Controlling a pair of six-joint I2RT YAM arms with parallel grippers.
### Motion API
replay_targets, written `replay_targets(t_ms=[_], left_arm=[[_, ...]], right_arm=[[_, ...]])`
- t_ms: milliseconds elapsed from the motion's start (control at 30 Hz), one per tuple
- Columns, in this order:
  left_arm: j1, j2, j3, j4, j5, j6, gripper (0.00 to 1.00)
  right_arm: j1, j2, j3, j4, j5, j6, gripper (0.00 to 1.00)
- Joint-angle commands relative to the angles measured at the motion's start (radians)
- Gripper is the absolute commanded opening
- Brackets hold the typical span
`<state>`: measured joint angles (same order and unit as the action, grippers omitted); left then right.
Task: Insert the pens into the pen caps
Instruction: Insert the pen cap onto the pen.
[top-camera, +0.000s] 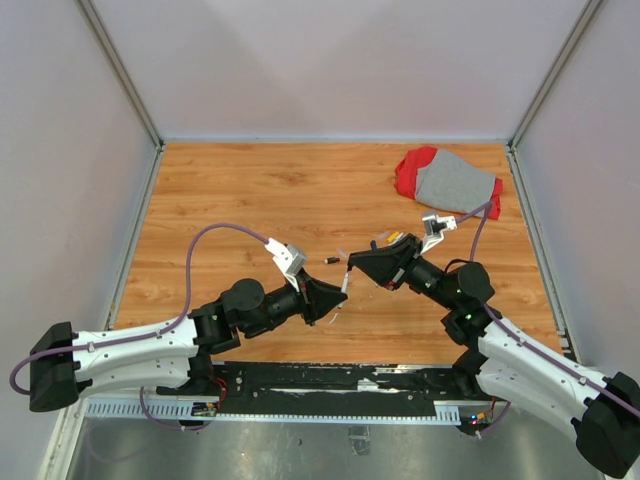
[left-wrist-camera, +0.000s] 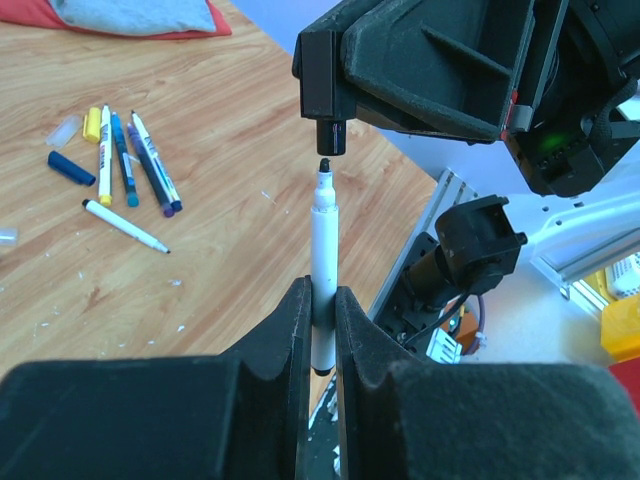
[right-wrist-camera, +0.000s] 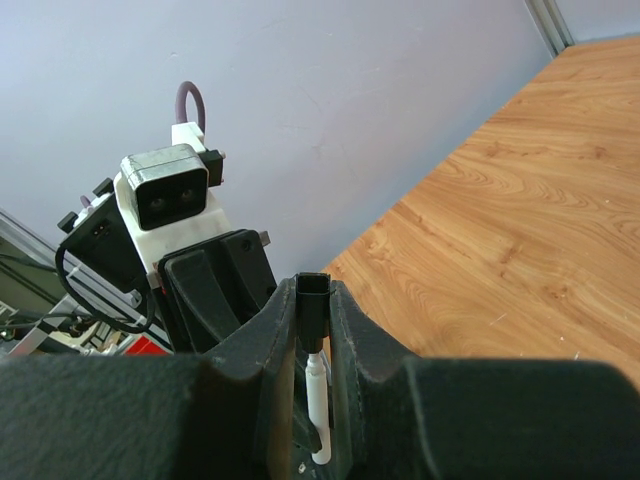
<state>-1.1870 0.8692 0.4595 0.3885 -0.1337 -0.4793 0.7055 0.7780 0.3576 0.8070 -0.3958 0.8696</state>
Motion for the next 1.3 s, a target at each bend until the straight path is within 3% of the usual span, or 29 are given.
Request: replay_targets(t_ms=[0,1267], left_arm=[[-0.007,0.004,0.001,0.047,0.0,-0.002,0.0],[-0.006,0.019,0.011,0.046,0.002,0.002,0.0]], right_arm=[[0.015,-0.016,-0.023,0.079,0.03,0.022,0.01],[0.015,-0.011,-0.04,0.008,-0.04,0.011,0.01]])
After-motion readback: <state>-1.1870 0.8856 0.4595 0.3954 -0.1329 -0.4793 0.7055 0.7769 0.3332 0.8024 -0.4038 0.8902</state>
